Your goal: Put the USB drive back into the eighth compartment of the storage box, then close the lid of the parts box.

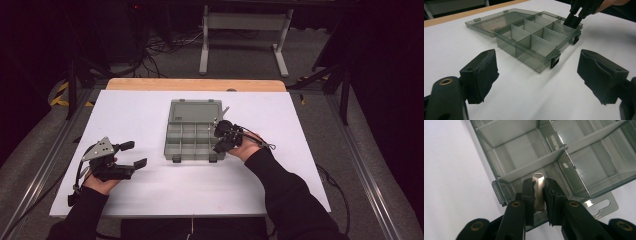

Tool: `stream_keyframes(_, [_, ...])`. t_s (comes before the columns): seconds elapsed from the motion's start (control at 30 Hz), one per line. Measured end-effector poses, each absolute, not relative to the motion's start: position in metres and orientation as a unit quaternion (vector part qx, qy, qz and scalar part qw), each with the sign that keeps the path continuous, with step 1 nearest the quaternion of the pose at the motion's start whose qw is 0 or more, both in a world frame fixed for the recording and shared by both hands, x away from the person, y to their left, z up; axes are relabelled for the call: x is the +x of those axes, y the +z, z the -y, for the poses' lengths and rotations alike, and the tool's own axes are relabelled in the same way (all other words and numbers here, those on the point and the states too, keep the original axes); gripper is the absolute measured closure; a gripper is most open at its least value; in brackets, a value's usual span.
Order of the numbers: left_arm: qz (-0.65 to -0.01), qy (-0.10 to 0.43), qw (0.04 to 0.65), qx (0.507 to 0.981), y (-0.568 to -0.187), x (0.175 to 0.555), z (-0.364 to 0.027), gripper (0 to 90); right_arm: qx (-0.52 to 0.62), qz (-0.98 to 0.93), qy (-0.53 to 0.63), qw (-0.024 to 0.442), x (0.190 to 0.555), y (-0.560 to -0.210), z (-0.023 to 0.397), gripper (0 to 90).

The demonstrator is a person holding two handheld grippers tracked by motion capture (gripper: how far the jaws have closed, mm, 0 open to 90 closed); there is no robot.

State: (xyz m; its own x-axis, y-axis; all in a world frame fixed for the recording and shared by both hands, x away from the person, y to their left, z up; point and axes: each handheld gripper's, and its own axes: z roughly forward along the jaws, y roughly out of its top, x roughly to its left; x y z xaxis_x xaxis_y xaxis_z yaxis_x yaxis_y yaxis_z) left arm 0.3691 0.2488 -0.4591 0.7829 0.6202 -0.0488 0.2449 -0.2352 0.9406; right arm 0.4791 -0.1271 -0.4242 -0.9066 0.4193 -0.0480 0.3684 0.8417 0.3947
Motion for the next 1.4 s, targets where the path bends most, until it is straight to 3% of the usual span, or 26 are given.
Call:
stream_keyframes(0.43, [-0.283,0.169,0.552,0.766,-0.459,0.37,-0.249,17.3,0.203,-0.954,0.206,0.073,0.477,-0.418,0.13,75.6])
stream_keyframes(0.67, [-0.302,0.154,0.545,0.767,-0.453,0.382,-0.249,21.8,0.213,-0.941,0.242,0.097,0.474,-0.402,0.145,89.9])
stream_keyframes(0.77, [-0.319,0.134,0.53,0.775,-0.446,0.393,-0.249,30.3,0.222,-0.935,0.257,0.102,0.476,-0.395,0.154,90.0])
stream_keyframes(0.93, [-0.334,0.093,0.515,0.784,-0.435,0.412,-0.25,53.6,0.225,-0.927,0.272,0.125,0.476,-0.386,0.166,89.9])
stream_keyframes(1.17, [-0.328,0.101,0.485,0.805,-0.421,0.428,-0.24,70.7,0.237,-0.922,0.276,0.131,0.483,-0.383,0.176,88.6])
stream_keyframes(1.23, [-0.326,0.108,0.471,0.813,-0.416,0.435,-0.236,80.4,0.244,-0.92,0.278,0.128,0.488,-0.381,0.181,89.0])
stream_keyframes(1.4, [-0.314,0.125,0.439,0.832,-0.407,0.452,-0.226,89.6,0.237,-0.918,0.283,0.146,0.495,-0.376,0.187,89.4])
